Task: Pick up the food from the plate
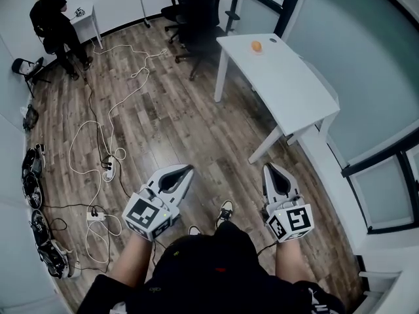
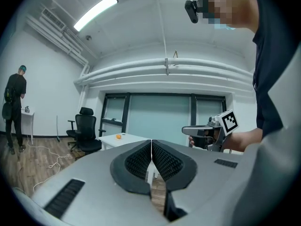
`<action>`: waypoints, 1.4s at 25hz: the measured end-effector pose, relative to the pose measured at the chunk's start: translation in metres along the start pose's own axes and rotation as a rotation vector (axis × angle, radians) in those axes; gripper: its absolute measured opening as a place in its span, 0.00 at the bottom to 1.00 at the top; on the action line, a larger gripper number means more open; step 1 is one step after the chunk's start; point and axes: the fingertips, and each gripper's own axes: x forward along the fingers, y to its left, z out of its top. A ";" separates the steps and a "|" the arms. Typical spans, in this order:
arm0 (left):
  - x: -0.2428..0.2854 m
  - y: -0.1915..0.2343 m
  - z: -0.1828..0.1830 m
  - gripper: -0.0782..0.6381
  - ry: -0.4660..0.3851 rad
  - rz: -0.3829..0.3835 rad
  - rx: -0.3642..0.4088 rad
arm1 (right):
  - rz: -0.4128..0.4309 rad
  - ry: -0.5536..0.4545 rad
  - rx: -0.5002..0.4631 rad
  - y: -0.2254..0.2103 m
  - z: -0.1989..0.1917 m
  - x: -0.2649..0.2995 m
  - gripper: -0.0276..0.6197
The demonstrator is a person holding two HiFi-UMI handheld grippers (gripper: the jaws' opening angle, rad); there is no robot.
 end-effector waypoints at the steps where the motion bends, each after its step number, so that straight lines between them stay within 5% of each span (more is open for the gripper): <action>1: 0.003 0.004 -0.002 0.14 0.005 -0.005 0.001 | 0.002 -0.002 0.005 -0.001 -0.001 0.006 0.08; 11: 0.068 0.057 0.005 0.14 0.035 0.027 0.019 | 0.041 -0.023 0.032 -0.055 -0.005 0.086 0.08; 25: 0.219 0.110 0.043 0.14 0.023 0.084 0.032 | 0.085 -0.029 0.105 -0.194 -0.001 0.196 0.08; 35: 0.254 0.190 0.034 0.14 0.025 0.186 -0.011 | 0.131 0.024 0.107 -0.216 -0.020 0.289 0.08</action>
